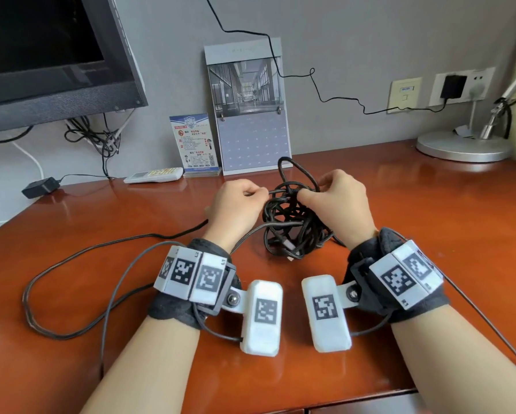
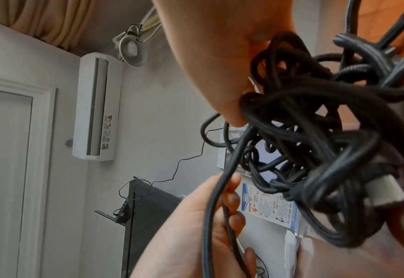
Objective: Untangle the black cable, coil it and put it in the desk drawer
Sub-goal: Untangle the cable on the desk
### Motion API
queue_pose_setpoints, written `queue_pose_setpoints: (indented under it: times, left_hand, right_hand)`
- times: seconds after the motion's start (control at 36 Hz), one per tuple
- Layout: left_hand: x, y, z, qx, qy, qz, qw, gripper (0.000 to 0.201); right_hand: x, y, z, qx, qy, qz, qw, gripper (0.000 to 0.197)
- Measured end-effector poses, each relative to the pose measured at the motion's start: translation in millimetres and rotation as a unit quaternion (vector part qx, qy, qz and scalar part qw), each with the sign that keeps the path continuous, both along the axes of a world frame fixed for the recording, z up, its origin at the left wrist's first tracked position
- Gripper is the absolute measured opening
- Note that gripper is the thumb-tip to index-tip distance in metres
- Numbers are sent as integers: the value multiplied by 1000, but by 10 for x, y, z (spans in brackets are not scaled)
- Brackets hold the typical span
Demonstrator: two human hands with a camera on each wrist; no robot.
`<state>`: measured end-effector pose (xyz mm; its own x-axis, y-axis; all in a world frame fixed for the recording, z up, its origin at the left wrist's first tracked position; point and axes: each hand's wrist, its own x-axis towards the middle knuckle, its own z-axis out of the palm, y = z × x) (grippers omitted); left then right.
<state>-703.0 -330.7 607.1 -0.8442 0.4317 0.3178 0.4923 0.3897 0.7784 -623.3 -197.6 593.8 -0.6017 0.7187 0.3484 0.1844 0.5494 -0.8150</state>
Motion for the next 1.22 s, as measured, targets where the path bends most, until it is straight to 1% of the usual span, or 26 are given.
queue_pose_setpoints:
  times: [0.08, 0.11, 0.22, 0.31, 0.39, 0.53, 0.61, 0.67, 0.72, 0.75, 0.83, 0.97, 1.03, 1.11, 1.17, 1.22]
  left_hand:
    - [-19, 10, -14, 6, 4, 6, 1000, 22]
    - [-29, 13, -17, 8, 3, 3, 1000, 21]
    - [-49, 12, -13, 15, -15, -20, 1000, 17]
    - [-95, -13, -20, 28, -25, -14, 999, 22]
    - [-119, -40, -10, 32, -31, -9, 999, 24]
    - [-99, -55, 27, 35, -41, -10, 998, 25]
    - [-73, -65, 41, 19, -32, -30, 999, 23]
    - [-52, -78, 29, 6, -25, -55, 998, 29]
    - [-55, -83, 8, -15, -11, -57, 998, 33]
    - [-51, -84, 6, -24, -8, -54, 998, 31]
    - [-17, -65, 12, -27, -10, -46, 999, 17]
    - [29, -30, -9, 2, 17, -27, 999, 9]
    - [22, -17, -28, 1, 23, -33, 999, 8]
    - [12, -10, -31, -10, 27, -45, 999, 11]
    - [-7, -13, -40, -18, 34, -53, 998, 15]
    - [-19, -25, -45, -21, 63, -53, 996, 25]
  right_hand:
    - [-4, -5, 6, 5, 26, 8, 1000, 16]
    - [-6, -9, 7, 6, 32, 11, 999, 14]
    - [-22, 13, 9, -11, 59, 21, 998, 20]
    - [-41, 11, -7, -15, 80, 17, 997, 19]
    - [-59, 0, -28, 4, 92, 9, 996, 19]
    - [-77, -3, -50, 24, 85, 11, 996, 17]
    - [-57, -6, -44, 24, 87, 18, 996, 14]
    - [-44, -14, -36, 25, 78, 33, 996, 13]
    - [-31, -36, -23, 35, 55, 61, 996, 13]
    - [-28, -50, -17, 47, 40, 74, 995, 14]
    - [-10, -65, 2, 66, 22, 84, 994, 14]
    - [-6, -66, 9, 70, 17, 75, 995, 16]
    - [-1, -63, 16, 72, 20, 73, 995, 11]
    - [-4, -62, 23, 78, 27, 71, 994, 2]
    - [-11, -60, 13, 79, 31, 77, 993, 8]
    - [-20, -56, -1, 84, 36, 86, 992, 14]
